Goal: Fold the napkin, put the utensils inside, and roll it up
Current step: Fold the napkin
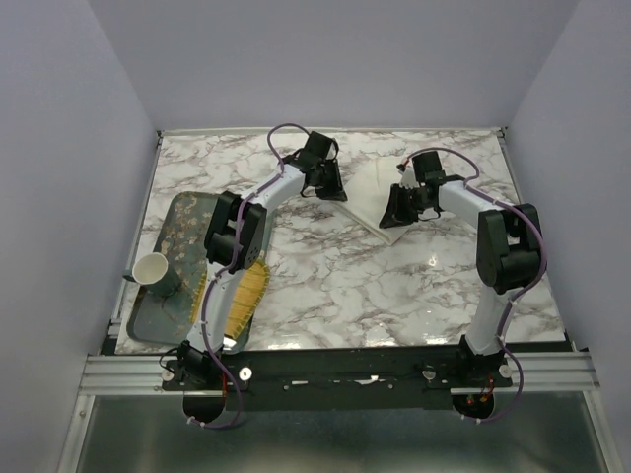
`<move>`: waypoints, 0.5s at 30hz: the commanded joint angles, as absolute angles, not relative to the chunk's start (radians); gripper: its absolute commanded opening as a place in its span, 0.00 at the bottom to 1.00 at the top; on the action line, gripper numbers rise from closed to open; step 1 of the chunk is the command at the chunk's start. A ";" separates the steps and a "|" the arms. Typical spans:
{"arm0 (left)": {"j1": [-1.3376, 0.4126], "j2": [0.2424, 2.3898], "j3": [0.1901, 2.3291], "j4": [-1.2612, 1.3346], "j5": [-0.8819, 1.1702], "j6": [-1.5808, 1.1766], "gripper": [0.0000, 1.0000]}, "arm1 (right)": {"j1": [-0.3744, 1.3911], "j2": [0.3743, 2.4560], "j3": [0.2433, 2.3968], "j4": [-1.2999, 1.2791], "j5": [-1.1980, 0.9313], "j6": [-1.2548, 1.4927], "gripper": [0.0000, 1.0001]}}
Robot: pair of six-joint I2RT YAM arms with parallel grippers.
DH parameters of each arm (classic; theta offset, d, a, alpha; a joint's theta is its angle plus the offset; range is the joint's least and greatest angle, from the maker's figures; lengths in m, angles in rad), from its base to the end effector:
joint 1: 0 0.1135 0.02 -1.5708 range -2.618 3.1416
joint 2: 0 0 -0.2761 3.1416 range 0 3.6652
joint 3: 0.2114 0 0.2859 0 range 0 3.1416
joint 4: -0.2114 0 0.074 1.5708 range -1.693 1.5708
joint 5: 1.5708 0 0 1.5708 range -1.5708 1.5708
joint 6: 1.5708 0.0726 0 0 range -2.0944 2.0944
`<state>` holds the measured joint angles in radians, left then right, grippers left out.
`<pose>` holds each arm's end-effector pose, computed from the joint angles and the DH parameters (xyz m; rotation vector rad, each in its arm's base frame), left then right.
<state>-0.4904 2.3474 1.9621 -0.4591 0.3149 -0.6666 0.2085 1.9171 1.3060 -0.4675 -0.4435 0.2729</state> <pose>0.5100 -0.2978 0.1540 -0.0714 2.5656 -0.8730 0.4270 0.1222 0.1389 -0.0652 2.6771 0.7455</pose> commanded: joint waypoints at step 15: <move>-0.480 2.355 2.022 -0.509 0.296 -0.623 0.16 | 0.215 1.871 1.249 -0.445 -0.448 0.264 0.30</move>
